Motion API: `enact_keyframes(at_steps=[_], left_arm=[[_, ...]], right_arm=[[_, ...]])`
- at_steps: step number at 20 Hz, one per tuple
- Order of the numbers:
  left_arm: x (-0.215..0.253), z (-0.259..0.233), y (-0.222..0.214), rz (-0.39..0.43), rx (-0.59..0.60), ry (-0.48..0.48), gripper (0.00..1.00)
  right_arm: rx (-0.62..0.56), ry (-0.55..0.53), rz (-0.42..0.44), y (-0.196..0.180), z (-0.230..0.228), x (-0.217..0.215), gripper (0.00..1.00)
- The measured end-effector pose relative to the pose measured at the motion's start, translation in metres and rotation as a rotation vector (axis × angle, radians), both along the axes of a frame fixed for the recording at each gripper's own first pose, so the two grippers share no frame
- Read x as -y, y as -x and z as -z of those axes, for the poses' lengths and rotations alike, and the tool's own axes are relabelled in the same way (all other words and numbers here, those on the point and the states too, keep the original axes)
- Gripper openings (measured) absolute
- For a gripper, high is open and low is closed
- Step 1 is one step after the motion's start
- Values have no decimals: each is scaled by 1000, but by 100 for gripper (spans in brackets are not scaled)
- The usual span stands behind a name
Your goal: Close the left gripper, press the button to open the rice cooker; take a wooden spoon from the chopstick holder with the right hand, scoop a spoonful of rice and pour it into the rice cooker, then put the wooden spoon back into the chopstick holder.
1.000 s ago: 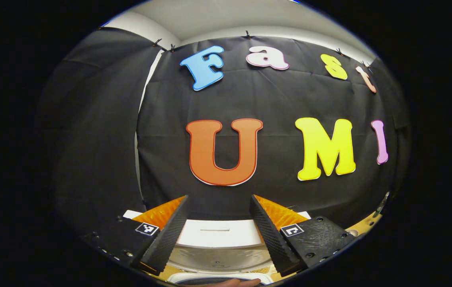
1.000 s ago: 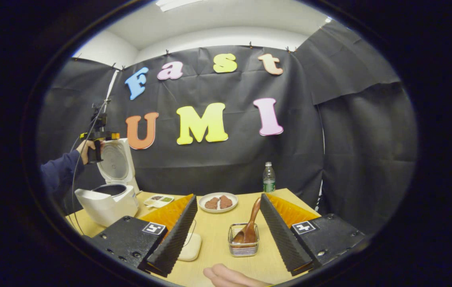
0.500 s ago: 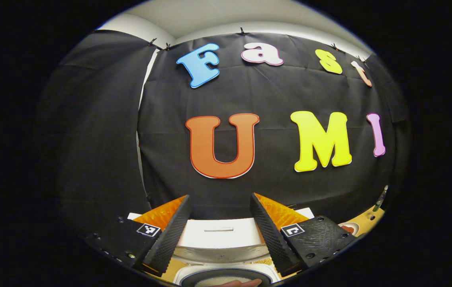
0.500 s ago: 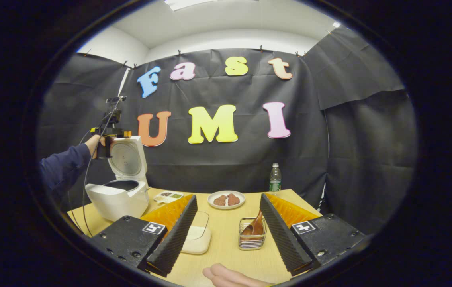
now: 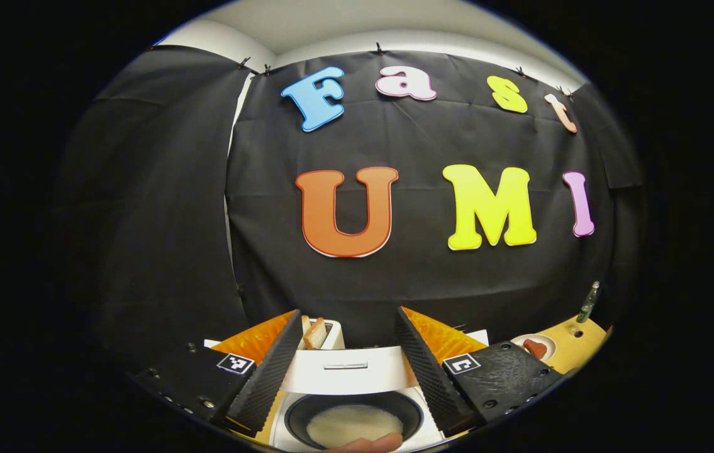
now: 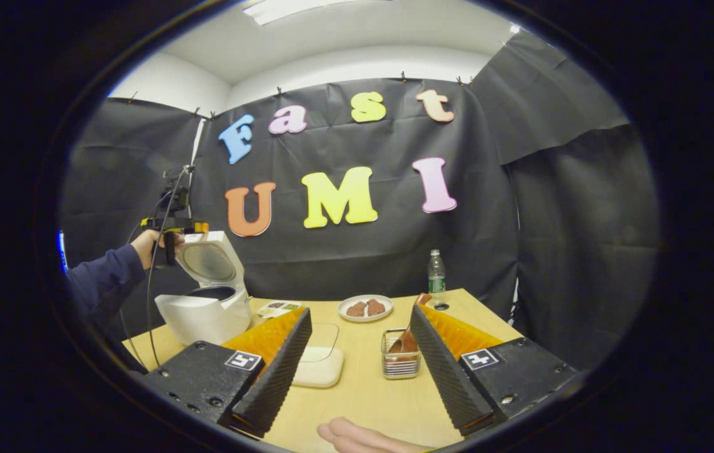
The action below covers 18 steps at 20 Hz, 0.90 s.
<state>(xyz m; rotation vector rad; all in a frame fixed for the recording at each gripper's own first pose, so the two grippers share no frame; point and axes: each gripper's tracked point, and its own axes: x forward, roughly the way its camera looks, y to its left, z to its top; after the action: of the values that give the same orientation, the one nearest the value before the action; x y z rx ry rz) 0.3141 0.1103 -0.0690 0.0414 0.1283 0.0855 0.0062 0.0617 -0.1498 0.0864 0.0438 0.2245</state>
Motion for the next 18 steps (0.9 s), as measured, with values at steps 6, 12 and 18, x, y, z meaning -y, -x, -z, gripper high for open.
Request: enact_keyframes(at_steps=[6,12,18], left_arm=[[6,70,45,-4,-133,-14,94],[14,125,74,22,-261,38,95],[13,135,88,20,-280,46,95]], right_arm=[[-28,-6,-17,32,13,4,100],[-25,-34,-66,43,10,-10,100],[18,42,-47,40,6,-19,100]])
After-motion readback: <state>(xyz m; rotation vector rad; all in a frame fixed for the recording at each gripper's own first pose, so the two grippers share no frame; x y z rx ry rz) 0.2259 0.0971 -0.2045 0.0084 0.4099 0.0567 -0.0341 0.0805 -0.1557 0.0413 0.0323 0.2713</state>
